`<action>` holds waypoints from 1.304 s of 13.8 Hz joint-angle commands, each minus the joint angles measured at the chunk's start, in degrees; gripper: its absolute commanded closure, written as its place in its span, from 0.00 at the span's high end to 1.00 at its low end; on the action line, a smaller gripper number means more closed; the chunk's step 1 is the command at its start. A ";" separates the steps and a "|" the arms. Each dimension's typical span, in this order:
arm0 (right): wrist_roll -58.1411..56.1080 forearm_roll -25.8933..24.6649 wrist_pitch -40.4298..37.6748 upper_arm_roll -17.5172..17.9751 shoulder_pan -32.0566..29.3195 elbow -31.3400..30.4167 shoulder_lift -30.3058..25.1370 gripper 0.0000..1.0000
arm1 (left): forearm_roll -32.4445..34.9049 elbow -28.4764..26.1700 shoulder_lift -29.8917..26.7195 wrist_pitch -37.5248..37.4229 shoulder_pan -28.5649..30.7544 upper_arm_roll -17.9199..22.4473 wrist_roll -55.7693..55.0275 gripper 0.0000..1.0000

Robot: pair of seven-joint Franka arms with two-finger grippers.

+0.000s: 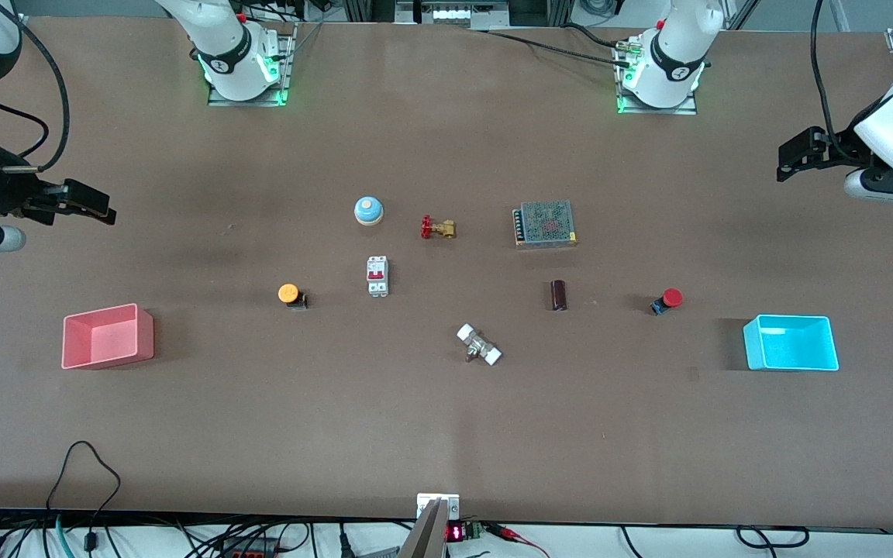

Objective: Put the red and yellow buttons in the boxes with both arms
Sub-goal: 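Move the right gripper to the yellow button while the left gripper nears red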

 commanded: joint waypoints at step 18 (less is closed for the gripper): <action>7.05 0.88 15.23 5.76 3.49 -13.70 0.19 1.00 | -0.16 0.33 12.08 3.47 -3.07 -2.91 18.08 1.00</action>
